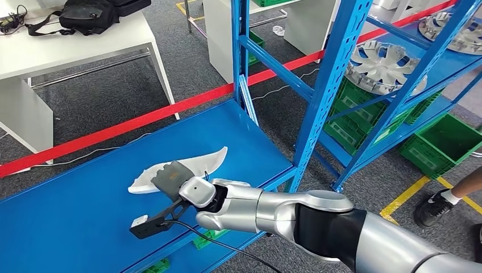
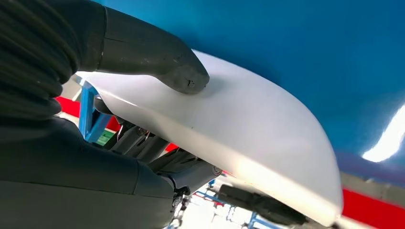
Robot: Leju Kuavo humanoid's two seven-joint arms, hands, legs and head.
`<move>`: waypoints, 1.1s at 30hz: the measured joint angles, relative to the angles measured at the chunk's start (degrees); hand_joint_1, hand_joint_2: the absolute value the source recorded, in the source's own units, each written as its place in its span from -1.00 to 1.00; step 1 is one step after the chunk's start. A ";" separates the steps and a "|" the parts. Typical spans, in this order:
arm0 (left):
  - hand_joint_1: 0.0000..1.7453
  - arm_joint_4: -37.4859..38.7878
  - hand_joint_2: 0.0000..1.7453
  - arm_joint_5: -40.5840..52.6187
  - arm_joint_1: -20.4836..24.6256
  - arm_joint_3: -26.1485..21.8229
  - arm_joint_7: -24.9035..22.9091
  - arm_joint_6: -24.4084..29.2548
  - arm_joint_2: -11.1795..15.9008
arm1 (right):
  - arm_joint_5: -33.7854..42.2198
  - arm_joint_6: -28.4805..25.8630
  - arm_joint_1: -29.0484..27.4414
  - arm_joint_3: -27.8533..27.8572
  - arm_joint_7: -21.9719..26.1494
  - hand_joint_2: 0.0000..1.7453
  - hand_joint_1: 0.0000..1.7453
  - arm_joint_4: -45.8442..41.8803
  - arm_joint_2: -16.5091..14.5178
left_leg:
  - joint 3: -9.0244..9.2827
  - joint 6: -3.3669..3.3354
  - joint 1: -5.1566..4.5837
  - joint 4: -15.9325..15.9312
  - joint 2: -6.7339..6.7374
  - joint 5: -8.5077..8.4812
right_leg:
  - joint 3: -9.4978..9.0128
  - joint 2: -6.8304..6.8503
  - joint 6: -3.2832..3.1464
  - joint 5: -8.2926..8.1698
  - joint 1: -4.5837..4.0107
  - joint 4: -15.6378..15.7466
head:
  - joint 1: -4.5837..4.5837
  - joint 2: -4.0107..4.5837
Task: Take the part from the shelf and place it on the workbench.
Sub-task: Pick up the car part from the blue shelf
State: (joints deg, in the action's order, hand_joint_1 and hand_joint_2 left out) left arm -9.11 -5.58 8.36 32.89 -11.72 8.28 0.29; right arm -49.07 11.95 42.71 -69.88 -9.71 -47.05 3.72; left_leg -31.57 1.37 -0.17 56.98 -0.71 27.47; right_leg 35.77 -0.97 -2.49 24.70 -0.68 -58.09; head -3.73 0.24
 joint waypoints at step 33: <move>-1.00 0.06 1.00 -1.03 0.29 -0.01 1.53 0.00 -0.24 | 0.44 -18.35 5.16 16.94 14.91 1.00 1.00 -34.86 0.34 | 0.72 -1.51 0.35 -1.97 0.38 -1.76 | 0.84 0.16 1.46 1.90 0.28 -2.10 | -0.13 0.00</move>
State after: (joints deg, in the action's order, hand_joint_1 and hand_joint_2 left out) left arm -9.05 -6.61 8.65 32.89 -10.19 8.28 0.05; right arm -48.63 -6.39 47.87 -52.93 5.20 -81.91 4.05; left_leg -30.85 -0.14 0.18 55.01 -0.34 25.71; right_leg 36.61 -0.81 -1.03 26.60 -0.40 -60.19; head -3.86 0.24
